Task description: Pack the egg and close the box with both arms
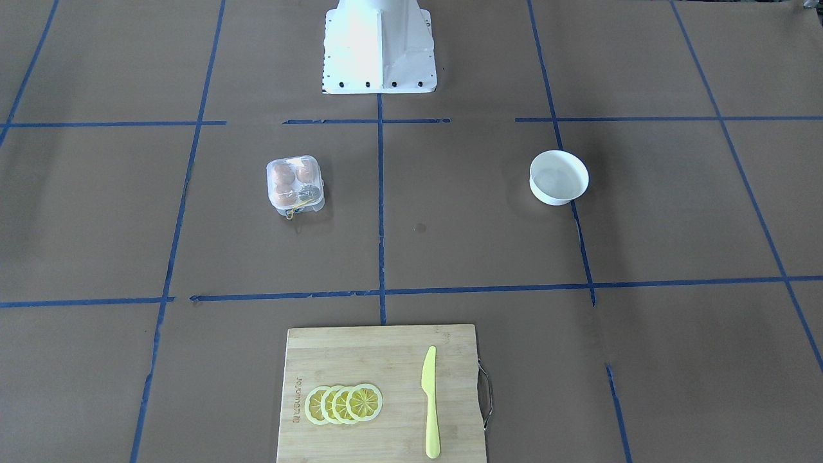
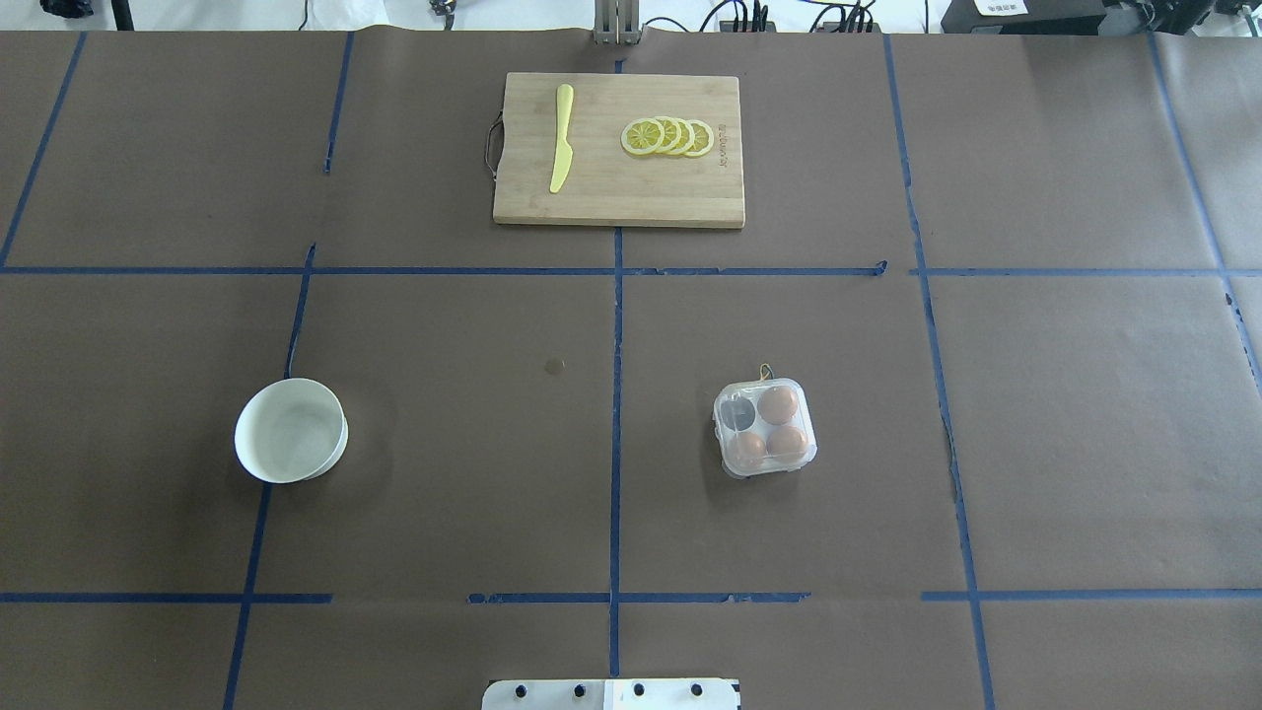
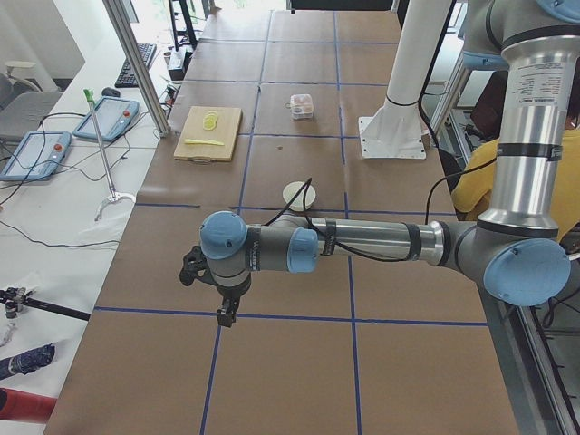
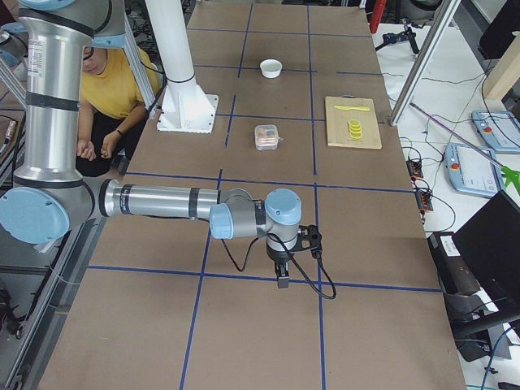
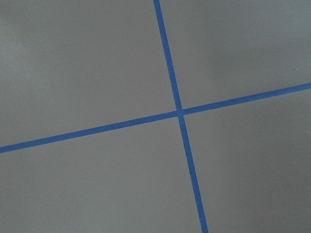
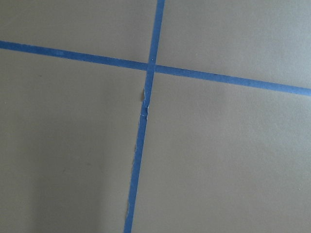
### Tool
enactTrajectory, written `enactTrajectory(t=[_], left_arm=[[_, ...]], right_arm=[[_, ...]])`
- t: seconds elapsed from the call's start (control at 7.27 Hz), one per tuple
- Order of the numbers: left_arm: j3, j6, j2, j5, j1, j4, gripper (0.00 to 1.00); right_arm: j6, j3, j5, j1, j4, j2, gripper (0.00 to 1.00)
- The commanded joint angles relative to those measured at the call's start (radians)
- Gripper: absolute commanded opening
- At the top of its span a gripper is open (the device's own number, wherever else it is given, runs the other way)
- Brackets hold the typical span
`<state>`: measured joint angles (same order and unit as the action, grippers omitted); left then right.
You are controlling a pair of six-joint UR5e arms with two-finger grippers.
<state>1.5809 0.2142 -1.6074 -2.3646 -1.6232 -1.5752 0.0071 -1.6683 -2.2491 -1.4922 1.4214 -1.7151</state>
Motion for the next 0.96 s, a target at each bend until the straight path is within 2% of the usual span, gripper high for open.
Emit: enactTrajectory(t=[0.0,0.83], left_arm=[[0.004,0.004,0.006,-0.008,-0.001,-0.008,1.0],[-0.004,-0.001,0.023,-0.021,-0.003,-0.012,1.0]], right_arm=[[-0.002,0.002,-0.001,-0.003,-0.001,-0.014,1.0],[0.005,-0.002,-0.017,-0.003,-0.012,-0.031,1.0]])
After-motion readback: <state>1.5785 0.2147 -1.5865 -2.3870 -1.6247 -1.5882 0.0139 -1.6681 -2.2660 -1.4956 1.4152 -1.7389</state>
